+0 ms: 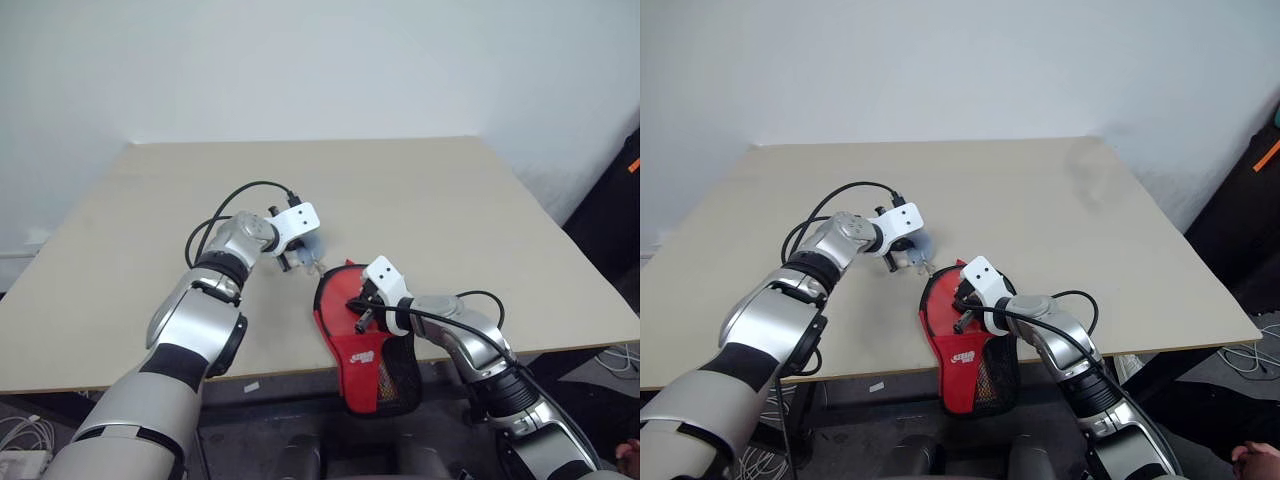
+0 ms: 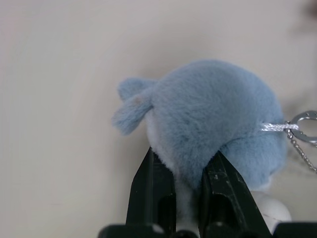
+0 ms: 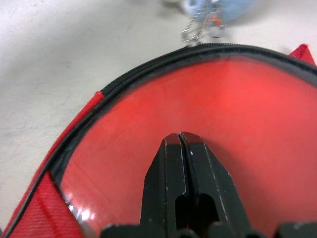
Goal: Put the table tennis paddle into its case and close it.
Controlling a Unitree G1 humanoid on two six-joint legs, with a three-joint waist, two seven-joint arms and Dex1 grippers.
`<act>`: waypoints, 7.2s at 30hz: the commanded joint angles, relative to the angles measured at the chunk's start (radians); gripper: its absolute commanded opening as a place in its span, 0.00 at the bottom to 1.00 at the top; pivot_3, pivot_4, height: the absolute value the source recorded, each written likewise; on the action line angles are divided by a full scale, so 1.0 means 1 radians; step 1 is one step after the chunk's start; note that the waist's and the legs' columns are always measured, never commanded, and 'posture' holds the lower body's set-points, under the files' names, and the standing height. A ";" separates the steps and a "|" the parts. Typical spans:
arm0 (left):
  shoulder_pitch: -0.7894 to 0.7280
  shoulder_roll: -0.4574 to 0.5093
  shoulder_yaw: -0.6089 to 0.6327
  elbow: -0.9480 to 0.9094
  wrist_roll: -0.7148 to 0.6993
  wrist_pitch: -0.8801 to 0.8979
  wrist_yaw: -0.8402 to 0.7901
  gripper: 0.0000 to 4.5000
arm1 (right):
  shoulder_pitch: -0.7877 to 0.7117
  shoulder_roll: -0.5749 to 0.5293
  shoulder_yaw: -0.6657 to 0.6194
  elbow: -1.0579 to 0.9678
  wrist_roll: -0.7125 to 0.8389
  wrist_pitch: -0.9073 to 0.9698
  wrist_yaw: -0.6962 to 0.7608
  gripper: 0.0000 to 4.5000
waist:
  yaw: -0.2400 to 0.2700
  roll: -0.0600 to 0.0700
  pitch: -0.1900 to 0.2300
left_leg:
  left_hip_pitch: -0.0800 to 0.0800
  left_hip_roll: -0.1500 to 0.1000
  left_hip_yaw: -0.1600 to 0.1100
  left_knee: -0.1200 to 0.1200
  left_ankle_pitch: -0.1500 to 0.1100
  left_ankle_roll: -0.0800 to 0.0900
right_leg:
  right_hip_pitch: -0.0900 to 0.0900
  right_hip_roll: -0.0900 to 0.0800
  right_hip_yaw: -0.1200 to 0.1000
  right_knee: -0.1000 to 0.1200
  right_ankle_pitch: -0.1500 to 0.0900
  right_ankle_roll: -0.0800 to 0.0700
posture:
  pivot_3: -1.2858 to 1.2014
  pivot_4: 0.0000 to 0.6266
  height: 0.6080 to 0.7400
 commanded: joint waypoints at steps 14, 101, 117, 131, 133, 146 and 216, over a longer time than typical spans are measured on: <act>-0.154 -0.125 0.041 -0.010 0.069 -0.081 0.281 0.04 | 0.022 -0.004 0.026 0.015 -0.016 0.042 -0.009 0.00 | -0.008 -0.001 0.000 | -0.001 -0.001 0.000 -0.001 0.000 0.000 | -0.001 -0.001 0.000 -0.001 0.000 0.000 | 0.52 0.00 0.68; 0.701 -0.034 0.200 -1.189 -0.473 0.500 -0.313 0.00 | -0.739 0.003 -0.229 1.183 -0.144 -0.610 -0.022 1.00 | -0.045 0.004 0.000 | 0.001 -0.003 0.001 -0.005 0.000 -0.001 | -0.001 -0.003 0.003 -0.001 0.004 -0.007 | 0.52 0.00 0.68; 0.771 0.062 0.157 -1.215 -0.494 0.600 -0.343 0.00 | -0.777 0.102 -0.310 1.314 -0.180 -0.692 -0.047 1.00 | -0.061 0.008 -0.001 | 0.002 -0.004 -0.002 -0.008 0.002 -0.003 | -0.001 -0.003 0.002 -0.001 0.004 -0.007 | 0.52 0.00 0.68; 0.767 0.084 0.126 -1.206 -0.503 0.598 -0.351 0.00 | -0.776 0.163 -0.319 1.329 -0.214 -0.694 -0.043 1.00 | -0.062 0.010 -0.002 | 0.003 -0.005 -0.002 -0.009 0.002 -0.003 | 0.000 -0.003 0.002 -0.001 0.004 -0.007 | 0.52 0.00 0.68; 0.771 0.087 0.117 -1.205 -0.502 0.593 -0.358 0.00 | -0.775 0.171 -0.320 1.331 -0.218 -0.695 -0.043 1.00 | -0.062 0.010 -0.002 | 0.003 -0.005 -0.002 -0.009 0.002 -0.003 | 0.000 -0.003 0.002 -0.001 0.004 -0.007 | 0.52 0.00 0.68; 0.793 0.099 0.062 -1.192 -0.487 0.527 -0.390 0.00 | -0.780 0.191 -0.325 1.339 -0.235 -0.688 -0.045 1.00 | -0.061 0.011 -0.003 | 0.004 -0.005 -0.002 -0.009 0.002 -0.003 | 0.001 -0.003 0.002 -0.001 0.004 -0.007 | 0.52 0.00 0.68; 0.661 -0.001 0.054 -0.619 -0.388 0.015 -0.423 0.00 | -0.240 -0.390 -0.275 0.039 -0.183 0.031 0.262 0.00 | -0.017 0.021 -0.011 | 0.003 -0.006 -0.001 -0.005 0.001 -0.002 | 0.004 -0.005 0.001 -0.003 0.000 -0.001 | 0.52 0.00 0.68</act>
